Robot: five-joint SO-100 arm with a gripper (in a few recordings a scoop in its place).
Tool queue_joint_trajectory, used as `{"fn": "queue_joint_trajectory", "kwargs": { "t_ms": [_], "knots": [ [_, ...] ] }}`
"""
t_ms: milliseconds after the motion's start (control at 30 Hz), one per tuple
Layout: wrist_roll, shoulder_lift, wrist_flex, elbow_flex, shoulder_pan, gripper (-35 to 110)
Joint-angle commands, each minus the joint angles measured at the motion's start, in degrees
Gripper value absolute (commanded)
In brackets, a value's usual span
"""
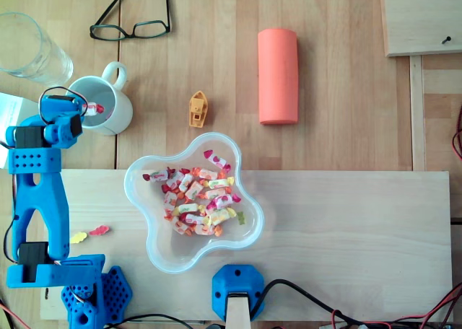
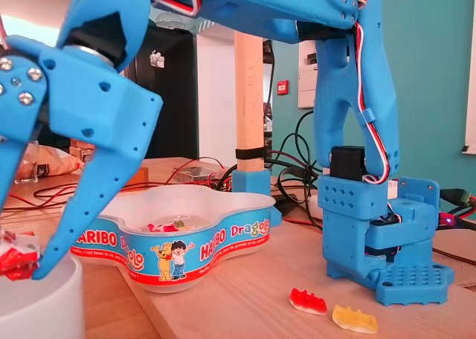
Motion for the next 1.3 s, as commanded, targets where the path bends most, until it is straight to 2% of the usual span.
{"fn": "queue_joint_trajectory", "kwargs": {
  "t_ms": [0,400,700,1267],
  "knots": [
    [0.70,1.23,-0.44,-2.72,-0.09,-1],
    [0.70,1.23,-0.44,-2.81,0.00,-1],
    [0.88,1.23,-0.44,-2.81,0.00,10],
    [0.62,1.14,-0.44,-2.72,0.00,19]
  ]
}}
